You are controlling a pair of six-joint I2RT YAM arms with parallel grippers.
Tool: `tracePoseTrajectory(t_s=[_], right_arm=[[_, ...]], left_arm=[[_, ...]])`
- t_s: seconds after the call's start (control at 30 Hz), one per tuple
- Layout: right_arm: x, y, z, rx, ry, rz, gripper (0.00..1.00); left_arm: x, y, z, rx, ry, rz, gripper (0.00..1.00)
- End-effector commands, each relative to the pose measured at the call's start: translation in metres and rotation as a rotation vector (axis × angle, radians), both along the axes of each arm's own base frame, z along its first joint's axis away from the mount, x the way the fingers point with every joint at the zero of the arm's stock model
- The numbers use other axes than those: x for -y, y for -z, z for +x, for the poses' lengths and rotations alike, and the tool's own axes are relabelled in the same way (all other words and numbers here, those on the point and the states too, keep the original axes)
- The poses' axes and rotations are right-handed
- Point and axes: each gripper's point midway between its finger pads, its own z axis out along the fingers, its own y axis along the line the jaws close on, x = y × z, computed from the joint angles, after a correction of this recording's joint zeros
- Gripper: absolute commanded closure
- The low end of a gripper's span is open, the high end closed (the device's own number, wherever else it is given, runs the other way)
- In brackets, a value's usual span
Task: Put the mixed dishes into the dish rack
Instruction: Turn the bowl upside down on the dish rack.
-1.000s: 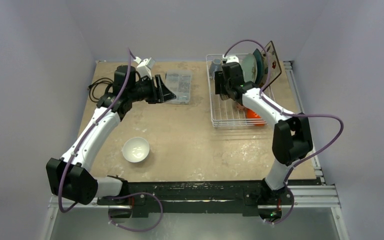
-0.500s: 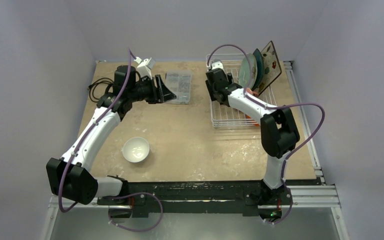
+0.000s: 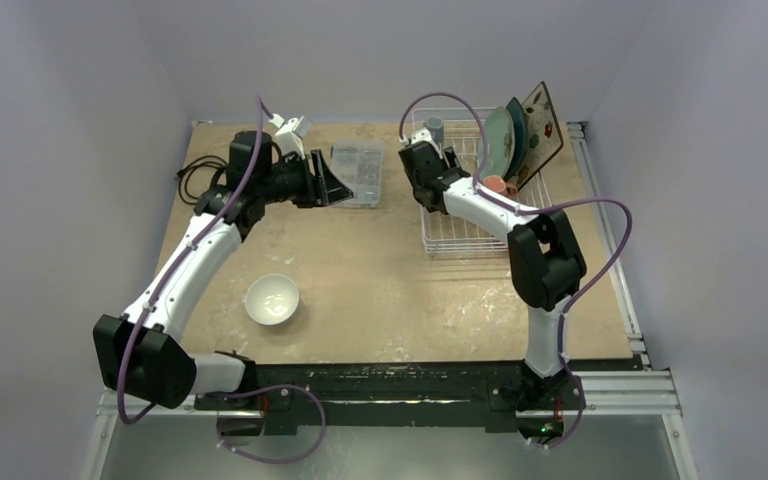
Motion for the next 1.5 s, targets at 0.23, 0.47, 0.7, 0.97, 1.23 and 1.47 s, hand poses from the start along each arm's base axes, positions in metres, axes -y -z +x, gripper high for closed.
tracePoseTrajectory(t_s=[0.23, 0.47, 0.7, 0.97, 1.23, 1.47], right_arm=[[-0.008, -0.030, 0.017, 0.107, 0.025, -0.034, 1.00], [-0.014, -0.016, 0.015, 0.075, 0.004, -0.003, 0.92], [-0.021, -0.007, 0.014, 0.056, -0.021, 0.030, 0.77], [-0.021, -0.004, 0.012, 0.044, -0.024, 0.032, 0.53], [-0.025, -0.012, 0.006, 0.034, -0.056, 0.066, 0.23], [-0.026, -0.018, 0.001, 0.022, -0.078, 0.076, 0.13]], left_arm=[[0.001, -0.013, 0.004, 0.034, 0.014, -0.016, 0.52], [0.002, -0.013, 0.004, 0.032, 0.017, -0.016, 0.52], [0.002, -0.013, 0.004, 0.031, 0.017, -0.015, 0.52], [0.001, -0.014, 0.004, 0.033, 0.018, -0.014, 0.52], [0.002, -0.014, 0.004, 0.031, 0.021, -0.015, 0.52], [0.002, -0.013, 0.004, 0.029, 0.022, -0.016, 0.52]])
